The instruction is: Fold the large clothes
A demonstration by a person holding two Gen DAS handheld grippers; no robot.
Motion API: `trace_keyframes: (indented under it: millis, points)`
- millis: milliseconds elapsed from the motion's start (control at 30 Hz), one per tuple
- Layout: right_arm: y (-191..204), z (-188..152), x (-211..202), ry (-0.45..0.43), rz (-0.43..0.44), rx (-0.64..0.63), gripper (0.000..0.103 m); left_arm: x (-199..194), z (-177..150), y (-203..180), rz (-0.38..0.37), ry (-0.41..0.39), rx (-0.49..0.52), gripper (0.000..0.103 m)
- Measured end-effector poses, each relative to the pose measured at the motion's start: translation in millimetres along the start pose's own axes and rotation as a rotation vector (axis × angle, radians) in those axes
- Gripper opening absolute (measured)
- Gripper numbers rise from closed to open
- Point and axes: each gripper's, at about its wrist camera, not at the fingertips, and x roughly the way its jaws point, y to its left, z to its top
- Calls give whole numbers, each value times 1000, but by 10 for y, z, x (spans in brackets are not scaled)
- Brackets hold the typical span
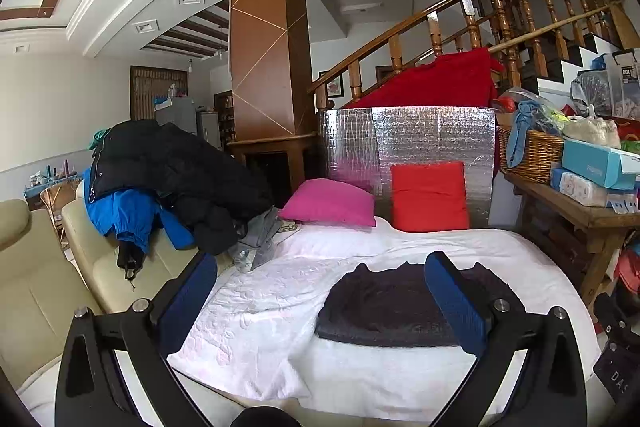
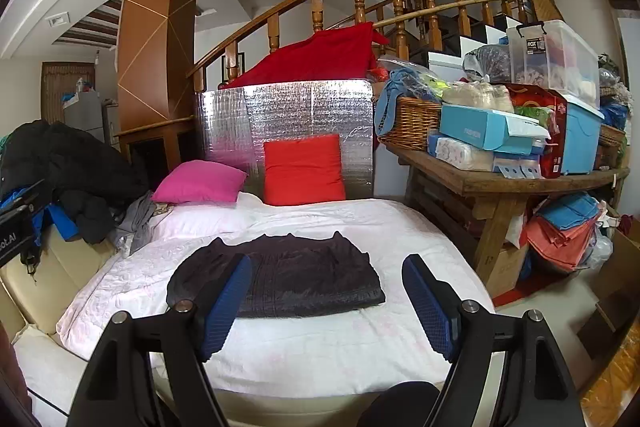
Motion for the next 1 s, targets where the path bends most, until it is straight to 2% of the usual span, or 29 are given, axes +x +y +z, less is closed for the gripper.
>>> trace_keyframes:
  millis: [1000]
  points:
    - [272,39,-26,-7,26,-46,81,-50,-23,140,6,-5,-18,103]
